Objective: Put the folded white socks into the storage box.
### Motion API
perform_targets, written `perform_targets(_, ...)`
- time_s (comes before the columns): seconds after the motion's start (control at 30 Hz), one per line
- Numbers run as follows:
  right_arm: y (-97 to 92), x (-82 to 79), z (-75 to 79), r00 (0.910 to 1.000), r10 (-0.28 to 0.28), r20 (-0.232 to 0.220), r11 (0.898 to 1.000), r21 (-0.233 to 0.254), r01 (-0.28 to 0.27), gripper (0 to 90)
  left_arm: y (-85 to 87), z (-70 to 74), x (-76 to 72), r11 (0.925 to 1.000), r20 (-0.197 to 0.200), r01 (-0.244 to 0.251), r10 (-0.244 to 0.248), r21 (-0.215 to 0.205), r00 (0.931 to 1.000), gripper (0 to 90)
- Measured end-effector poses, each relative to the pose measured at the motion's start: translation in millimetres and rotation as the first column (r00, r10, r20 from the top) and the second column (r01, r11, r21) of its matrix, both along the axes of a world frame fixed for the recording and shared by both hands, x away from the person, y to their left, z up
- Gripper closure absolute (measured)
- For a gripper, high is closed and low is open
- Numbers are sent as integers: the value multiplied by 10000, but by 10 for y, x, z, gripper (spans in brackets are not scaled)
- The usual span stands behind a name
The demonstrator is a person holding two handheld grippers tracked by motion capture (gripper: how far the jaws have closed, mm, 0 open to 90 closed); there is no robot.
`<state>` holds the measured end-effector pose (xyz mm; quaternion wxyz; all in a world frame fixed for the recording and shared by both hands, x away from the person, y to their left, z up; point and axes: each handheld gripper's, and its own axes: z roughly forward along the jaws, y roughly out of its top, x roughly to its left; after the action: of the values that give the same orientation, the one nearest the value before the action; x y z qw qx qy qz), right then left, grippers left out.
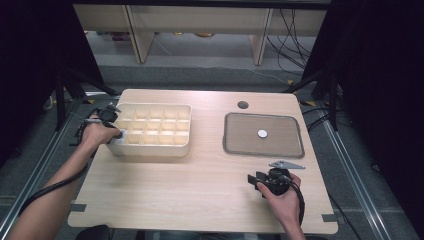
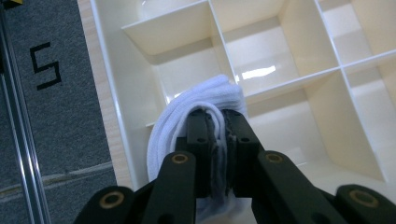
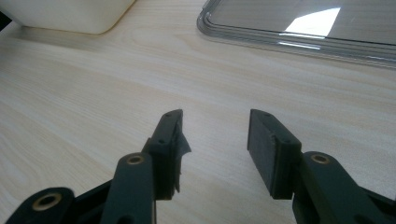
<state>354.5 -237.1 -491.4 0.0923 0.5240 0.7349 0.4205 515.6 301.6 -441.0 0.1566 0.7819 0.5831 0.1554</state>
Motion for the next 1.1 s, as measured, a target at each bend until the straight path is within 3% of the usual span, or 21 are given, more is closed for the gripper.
perform_targets(0.3,-3,-9,13,9999,-111,-17,9997,-202,111,560,-4,-20,-18,10000,160,12,-13,12,9999,815)
perform_targets(0.37,2,-10,9,10000,-25,-46,10000,89,25,559,10,-17,-21,9999,183,-42,45,-132,9998,812)
perform_targets(0.5,-11,-1,16,9999,-121,-23,9998,-164,121,555,44,8,-44,9988,335,-157,172,-456,9993,798)
perform_targets(0.63,-5,5,27,10000,-50,-24,10000,-2,50,549,83,69,-71,9981,700,96,-53,-613,9975,735)
perform_targets(0.67,14,-7,37,9997,-148,-195,9998,125,151,548,95,114,-76,9986,561,148,-119,-514,9984,710)
perform_targets(0.77,26,-11,42,9995,-206,-256,9997,148,210,547,112,208,-107,9981,913,118,-62,-612,9958,664)
perform_targets(0.87,27,-13,39,9995,-207,-249,9997,157,211,547,114,270,-136,9990,797,165,-131,-419,9967,689)
perform_targets(0.9,6,-1,33,10000,-69,65,9999,-108,70,547,110,264,-142,9991,598,274,-255,-314,9979,714)
perform_targets(0.93,29,-11,34,9995,-199,-229,9997,121,202,547,99,250,-142,9992,321,322,-315,-216,9990,731)
perform_targets(1.03,40,-9,25,9996,-120,-256,9996,240,127,547,66,154,-131,9990,335,199,-185,-406,9993,774)
perform_targets(1.07,39,-10,26,9996,-122,-259,9996,240,129,547,80,146,-110,9988,318,424,-416,-264,9986,786)
perform_targets(1.1,35,-11,29,9996,-132,-253,9996,234,138,547,54,135,-114,9990,233,102,-92,-442,9997,795)
